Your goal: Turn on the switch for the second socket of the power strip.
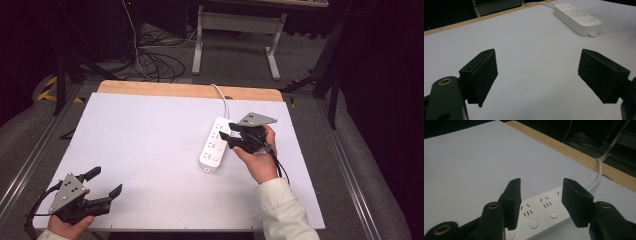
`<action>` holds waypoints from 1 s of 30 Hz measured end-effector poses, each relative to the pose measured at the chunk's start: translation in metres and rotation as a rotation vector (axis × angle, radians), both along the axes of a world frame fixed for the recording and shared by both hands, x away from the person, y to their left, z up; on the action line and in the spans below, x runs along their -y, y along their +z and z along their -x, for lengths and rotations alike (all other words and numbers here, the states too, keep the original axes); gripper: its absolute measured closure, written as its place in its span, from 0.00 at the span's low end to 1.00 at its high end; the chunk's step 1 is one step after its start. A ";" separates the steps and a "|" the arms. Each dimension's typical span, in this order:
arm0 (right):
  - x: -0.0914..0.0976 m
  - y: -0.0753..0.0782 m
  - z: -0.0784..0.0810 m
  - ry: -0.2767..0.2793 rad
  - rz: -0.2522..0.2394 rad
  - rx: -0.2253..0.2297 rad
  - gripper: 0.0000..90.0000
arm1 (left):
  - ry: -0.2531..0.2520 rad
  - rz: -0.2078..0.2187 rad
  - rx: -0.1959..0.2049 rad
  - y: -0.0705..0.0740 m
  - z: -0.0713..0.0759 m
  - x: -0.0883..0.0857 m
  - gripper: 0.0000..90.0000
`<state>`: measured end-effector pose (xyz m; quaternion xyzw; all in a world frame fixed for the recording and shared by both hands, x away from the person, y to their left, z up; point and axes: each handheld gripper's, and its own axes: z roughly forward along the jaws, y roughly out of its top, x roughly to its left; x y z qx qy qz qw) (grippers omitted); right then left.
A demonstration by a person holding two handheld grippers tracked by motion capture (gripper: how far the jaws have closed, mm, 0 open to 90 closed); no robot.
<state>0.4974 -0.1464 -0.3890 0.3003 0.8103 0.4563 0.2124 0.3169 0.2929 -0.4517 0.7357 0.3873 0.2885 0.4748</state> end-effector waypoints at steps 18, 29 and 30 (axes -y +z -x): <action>0.032 0.015 0.052 0.057 -0.068 0.039 0.35 | 0.000 0.010 0.001 0.000 0.000 0.000 0.18; 0.059 0.005 0.076 0.060 -0.103 -0.040 0.25 | -0.003 0.007 -0.003 0.000 0.000 0.000 0.18; 0.062 0.003 0.078 0.059 -0.104 -0.051 0.25 | -0.003 0.007 -0.003 0.000 0.000 0.000 0.18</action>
